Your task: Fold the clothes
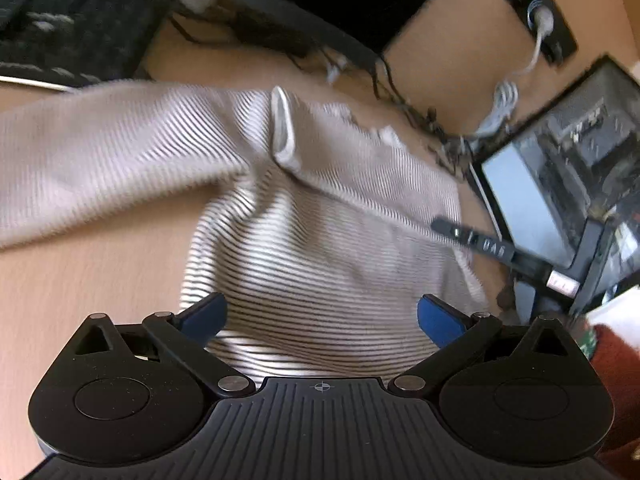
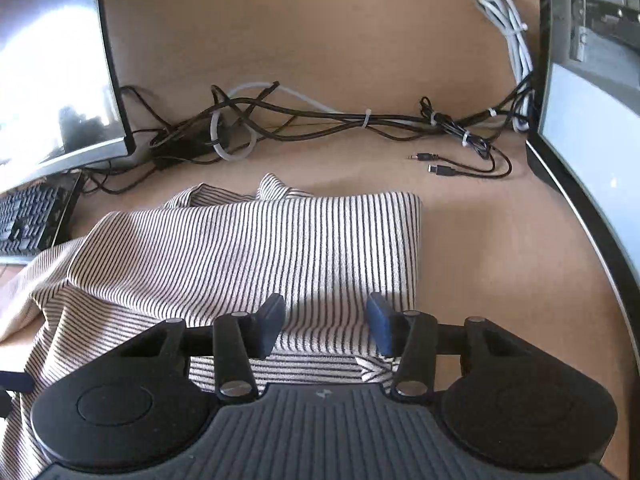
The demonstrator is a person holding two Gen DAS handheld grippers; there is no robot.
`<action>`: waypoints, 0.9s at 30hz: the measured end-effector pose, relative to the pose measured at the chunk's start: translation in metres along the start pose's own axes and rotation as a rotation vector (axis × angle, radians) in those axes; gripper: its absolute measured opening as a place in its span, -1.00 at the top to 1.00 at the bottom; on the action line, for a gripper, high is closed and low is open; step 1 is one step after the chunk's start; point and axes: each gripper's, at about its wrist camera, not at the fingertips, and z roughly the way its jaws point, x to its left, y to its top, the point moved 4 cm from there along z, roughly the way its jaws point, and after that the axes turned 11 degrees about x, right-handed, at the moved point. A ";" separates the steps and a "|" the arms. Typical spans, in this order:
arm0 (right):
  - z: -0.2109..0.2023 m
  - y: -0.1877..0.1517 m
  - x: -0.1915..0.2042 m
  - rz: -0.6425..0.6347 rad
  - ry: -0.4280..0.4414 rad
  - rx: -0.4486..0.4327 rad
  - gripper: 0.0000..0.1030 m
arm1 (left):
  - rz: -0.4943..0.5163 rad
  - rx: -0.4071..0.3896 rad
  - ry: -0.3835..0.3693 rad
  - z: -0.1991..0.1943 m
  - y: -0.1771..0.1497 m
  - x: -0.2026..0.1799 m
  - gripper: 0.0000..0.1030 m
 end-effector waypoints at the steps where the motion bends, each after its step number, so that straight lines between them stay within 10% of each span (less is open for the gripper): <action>1: -0.004 0.001 0.002 -0.009 -0.013 0.001 0.10 | -0.032 -0.039 0.061 -0.014 -0.001 0.013 -1.00; 5: -0.018 0.003 0.014 -0.036 -0.005 -0.021 -0.01 | -0.170 -0.207 0.330 -0.077 -0.007 0.067 -0.98; 10: -0.046 0.000 0.034 -0.104 0.035 -0.046 -0.16 | -0.351 -0.288 0.613 -0.120 -0.014 0.132 -0.39; 21: -0.080 0.000 0.083 -0.245 0.092 -0.110 -0.30 | -0.338 -0.270 0.659 -0.095 0.001 0.156 -0.30; 24: -0.087 -0.005 0.088 -0.270 0.092 -0.123 -0.35 | -0.268 -0.287 0.652 -0.093 0.002 0.154 0.53; 27: -0.092 -0.008 0.094 -0.292 0.093 -0.137 -0.35 | -0.232 -0.296 0.603 -0.099 0.005 0.144 0.76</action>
